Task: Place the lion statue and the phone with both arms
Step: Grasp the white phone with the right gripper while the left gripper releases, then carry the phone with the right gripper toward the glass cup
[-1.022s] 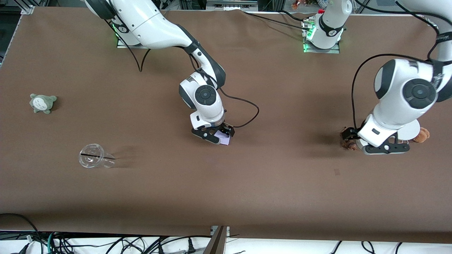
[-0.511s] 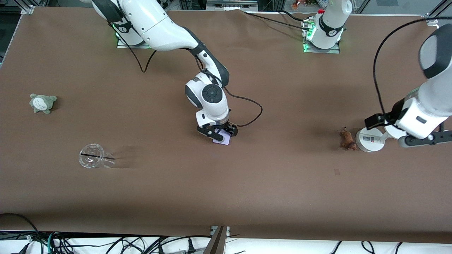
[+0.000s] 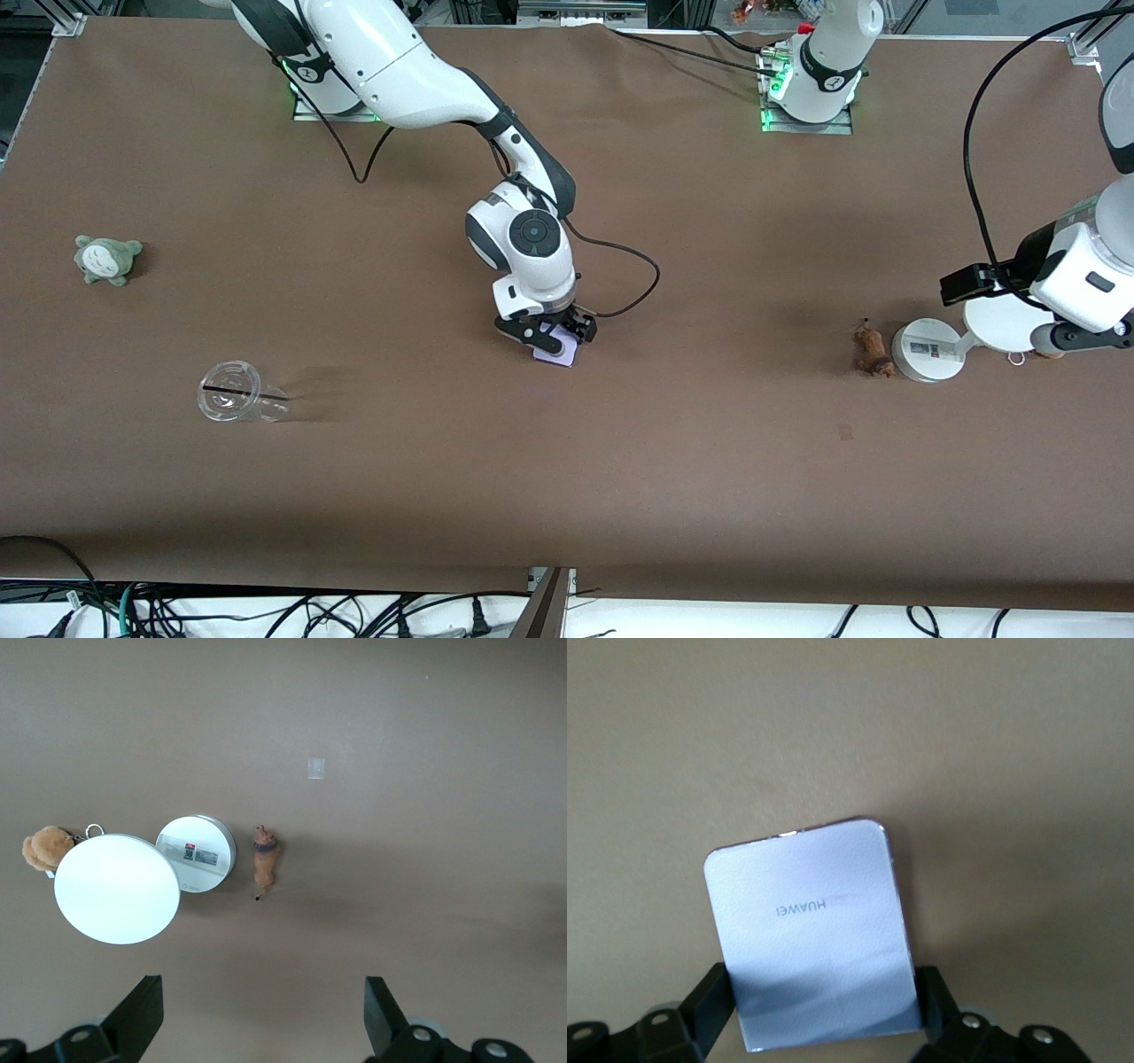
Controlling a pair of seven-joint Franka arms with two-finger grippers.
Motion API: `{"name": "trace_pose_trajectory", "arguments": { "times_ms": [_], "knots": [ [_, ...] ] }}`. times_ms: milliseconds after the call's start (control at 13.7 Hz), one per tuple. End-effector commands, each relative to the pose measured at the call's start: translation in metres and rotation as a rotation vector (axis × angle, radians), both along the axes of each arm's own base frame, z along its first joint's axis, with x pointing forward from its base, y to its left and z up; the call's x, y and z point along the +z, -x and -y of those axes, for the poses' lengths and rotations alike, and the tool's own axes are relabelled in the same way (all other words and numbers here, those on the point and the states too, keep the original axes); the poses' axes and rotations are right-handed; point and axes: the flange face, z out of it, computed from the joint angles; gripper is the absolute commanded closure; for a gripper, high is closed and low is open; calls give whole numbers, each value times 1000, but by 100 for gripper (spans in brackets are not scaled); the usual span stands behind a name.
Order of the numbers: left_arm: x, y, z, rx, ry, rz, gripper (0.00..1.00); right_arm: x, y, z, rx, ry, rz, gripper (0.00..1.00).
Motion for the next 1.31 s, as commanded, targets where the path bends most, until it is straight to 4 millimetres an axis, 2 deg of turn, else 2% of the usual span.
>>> {"name": "trace_pose_trajectory", "arguments": {
  "times_ms": [0,219,365,584,657,803,1022,1095,1241],
  "knots": [
    [45,20,-6,-7,-1,52,0,7,-26,24,29,19,11,58],
    [56,35,-3,0,20,59,0,31,-52,60,105,52,-14,58],
    [54,48,-2,10,60,44,0,45,-68,89,213,80,-41,58],
    [49,57,1,15,76,49,0,53,-91,149,351,103,-71,58],
    [48,57,1,12,78,48,0,58,-101,180,380,109,-75,58],
    [45,52,-5,20,71,45,0,56,-117,252,425,98,-98,57],
    [43,45,-8,25,72,40,0,39,-132,326,479,-4,-113,56],
    [46,43,-8,27,74,49,0,36,-135,343,488,-5,-109,56],
    [45,42,-10,27,73,44,0,35,-136,349,469,-8,-107,55]
  ]
}}
